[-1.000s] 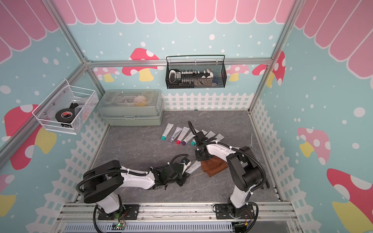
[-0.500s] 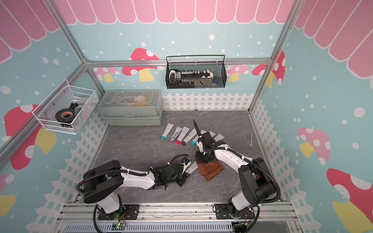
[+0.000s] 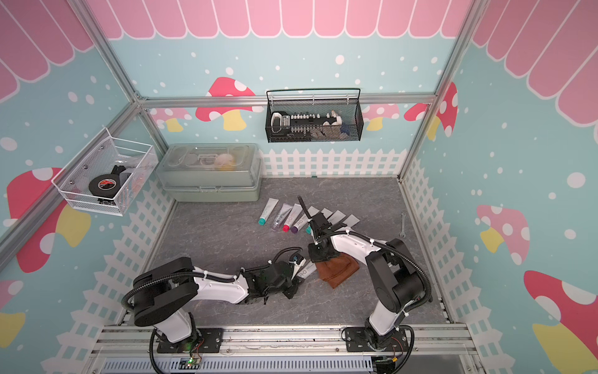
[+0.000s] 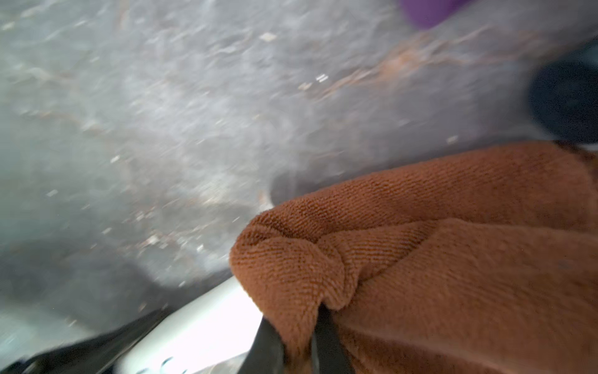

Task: Wipe the surface of the toothpaste tube
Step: Wipe the dirt from the toothpaste tube.

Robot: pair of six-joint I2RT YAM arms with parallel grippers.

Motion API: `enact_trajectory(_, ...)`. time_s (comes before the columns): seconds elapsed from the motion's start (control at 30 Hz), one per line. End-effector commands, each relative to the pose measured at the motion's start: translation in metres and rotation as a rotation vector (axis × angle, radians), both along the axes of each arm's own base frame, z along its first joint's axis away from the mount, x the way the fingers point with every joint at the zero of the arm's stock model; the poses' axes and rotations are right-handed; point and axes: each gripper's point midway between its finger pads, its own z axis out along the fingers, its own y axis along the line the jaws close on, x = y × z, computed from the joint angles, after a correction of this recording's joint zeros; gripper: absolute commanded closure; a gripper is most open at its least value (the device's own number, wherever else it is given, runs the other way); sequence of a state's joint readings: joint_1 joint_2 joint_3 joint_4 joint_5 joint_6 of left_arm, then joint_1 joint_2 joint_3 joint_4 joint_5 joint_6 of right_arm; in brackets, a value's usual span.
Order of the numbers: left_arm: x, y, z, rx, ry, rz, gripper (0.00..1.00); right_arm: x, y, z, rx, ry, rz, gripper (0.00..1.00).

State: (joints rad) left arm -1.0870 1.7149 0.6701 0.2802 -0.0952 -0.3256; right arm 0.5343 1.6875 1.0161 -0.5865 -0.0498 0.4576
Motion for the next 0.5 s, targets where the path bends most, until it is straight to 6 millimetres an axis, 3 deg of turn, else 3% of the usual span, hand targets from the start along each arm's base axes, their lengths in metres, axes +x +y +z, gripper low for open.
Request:
enact_trajectory(0.0, -0.001, 0.010, -0.006, 0.030, 0.002, 0.015, 0.77, -0.017, -0.067, -0.036, -0.304, 0.085, -0.068, 0.91)
enact_trajectory(0.13, -0.001, 0.011, -0.005, 0.027, 0.001, 0.016, 0.77, -0.012, -0.072, -0.026, -0.288, 0.058, -0.098, 0.90)
enact_trajectory(0.27, -0.001, 0.010, -0.006, 0.028, 0.001, 0.015, 0.77, -0.006, -0.061, 0.004, -0.098, -0.012, -0.129, 0.90)
enact_trajectory(0.47, -0.001, 0.009, -0.005, 0.024, 0.002, 0.013, 0.77, -0.017, -0.001, 0.040, 0.259, 0.007, -0.034, 0.89)
